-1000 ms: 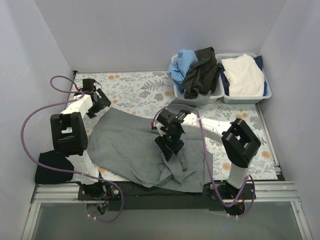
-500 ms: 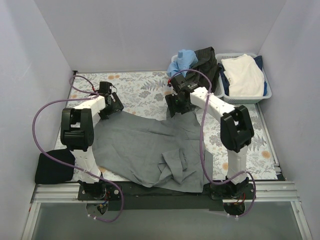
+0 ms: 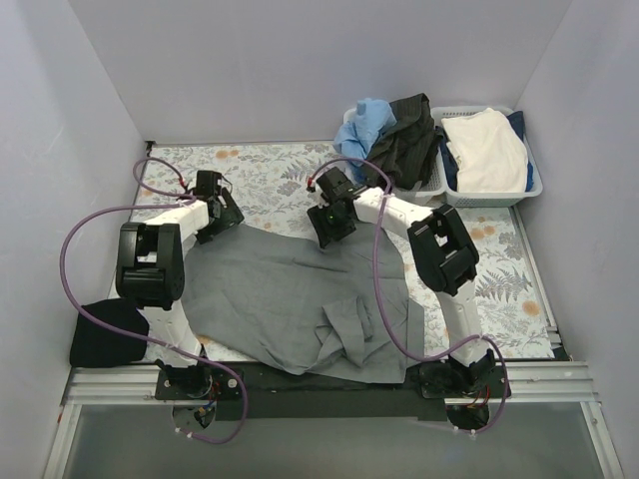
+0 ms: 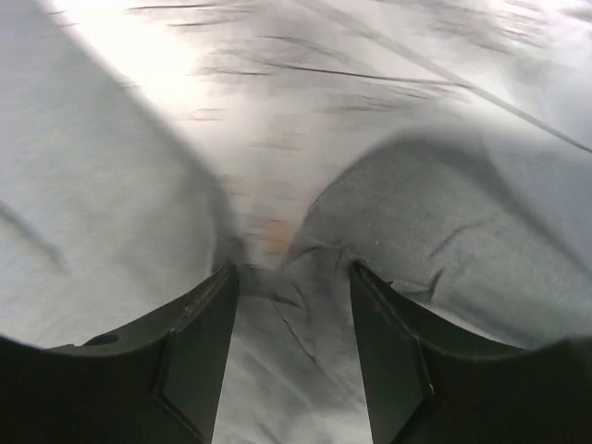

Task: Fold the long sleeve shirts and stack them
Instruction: Flatten the shirt out

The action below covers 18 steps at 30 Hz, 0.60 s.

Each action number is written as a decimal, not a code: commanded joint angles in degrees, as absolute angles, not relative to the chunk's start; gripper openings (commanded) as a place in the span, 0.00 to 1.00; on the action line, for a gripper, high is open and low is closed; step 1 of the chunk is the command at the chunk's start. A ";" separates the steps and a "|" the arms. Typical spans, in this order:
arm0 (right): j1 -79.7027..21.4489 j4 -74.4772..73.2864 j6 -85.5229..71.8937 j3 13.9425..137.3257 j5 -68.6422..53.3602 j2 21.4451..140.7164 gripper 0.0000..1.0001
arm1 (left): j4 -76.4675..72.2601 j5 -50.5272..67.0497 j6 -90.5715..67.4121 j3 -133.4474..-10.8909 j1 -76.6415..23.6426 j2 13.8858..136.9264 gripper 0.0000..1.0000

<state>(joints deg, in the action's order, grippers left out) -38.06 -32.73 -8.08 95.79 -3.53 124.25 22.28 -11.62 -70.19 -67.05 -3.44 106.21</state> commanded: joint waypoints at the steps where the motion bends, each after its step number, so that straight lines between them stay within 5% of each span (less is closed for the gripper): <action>1: -46.74 -32.52 -5.62 91.58 -10.54 128.23 0.60 | 29.00 -13.10 -71.19 -62.84 -2.29 106.09 0.86; 13: -54.57 -33.48 -2.37 95.98 -21.53 130.43 0.57 | 30.06 -10.21 -69.44 -65.12 -0.09 102.66 0.86; 18: -55.46 -33.49 -2.72 92.64 -16.90 124.99 0.58 | 28.57 -1.77 -64.96 -70.12 -0.09 102.39 0.86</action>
<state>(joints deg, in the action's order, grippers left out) -53.41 -28.36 -2.98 96.82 -17.65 125.86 27.31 -9.26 -68.75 -66.26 -0.27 104.03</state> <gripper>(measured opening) 0.577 0.864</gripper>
